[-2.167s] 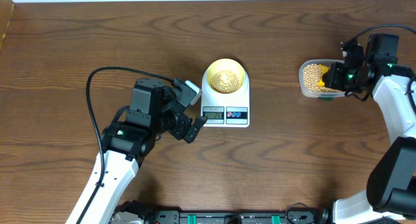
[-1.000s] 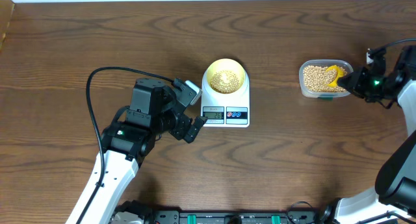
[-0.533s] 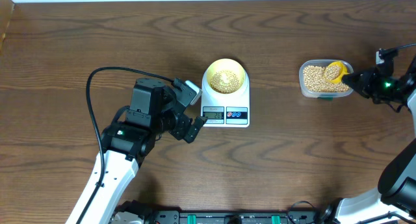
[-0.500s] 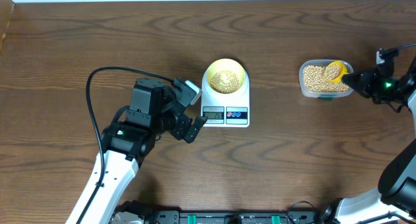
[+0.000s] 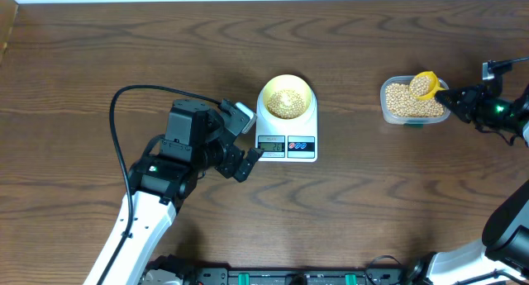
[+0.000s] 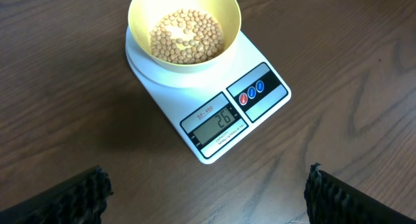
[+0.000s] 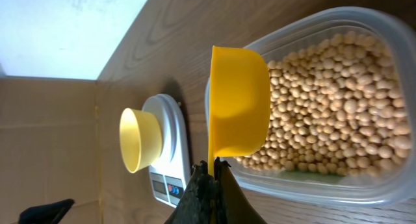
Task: Scoop item into bowl and weigh 50g on scale
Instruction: 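Lift the filled scoop up out of the soybean tub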
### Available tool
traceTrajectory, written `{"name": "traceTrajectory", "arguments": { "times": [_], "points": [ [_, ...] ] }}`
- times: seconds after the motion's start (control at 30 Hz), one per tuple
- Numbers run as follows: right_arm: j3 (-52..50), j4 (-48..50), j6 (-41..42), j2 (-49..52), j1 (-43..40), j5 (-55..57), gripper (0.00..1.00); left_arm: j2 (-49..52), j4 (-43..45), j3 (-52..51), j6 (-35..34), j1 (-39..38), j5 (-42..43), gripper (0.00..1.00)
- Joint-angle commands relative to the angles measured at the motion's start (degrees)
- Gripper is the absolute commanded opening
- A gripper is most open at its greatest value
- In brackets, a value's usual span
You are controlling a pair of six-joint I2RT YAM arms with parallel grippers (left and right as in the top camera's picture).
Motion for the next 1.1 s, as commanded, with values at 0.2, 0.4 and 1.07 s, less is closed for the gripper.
{"name": "traceTrajectory", "arguments": {
  "times": [0.2, 0.4, 1.07],
  "points": [
    [-0.1, -0.1, 0.3, 0.4, -0.3, -6.1, 0.01, -0.3, 0.1, 0.2, 0.1, 0.2, 0.3, 0.98],
    [-0.1, 0.0, 0.3, 0.4, -0.3, -8.3, 0.01, -0.3, 0.1, 0.2, 0.1, 0.2, 0.3, 0.98],
    [-0.1, 0.5, 0.4, 0.4, 2.6, -15.1, 0.01, -0.3, 0.1, 0.2, 0.1, 0.2, 0.3, 0.98]
  ]
}}
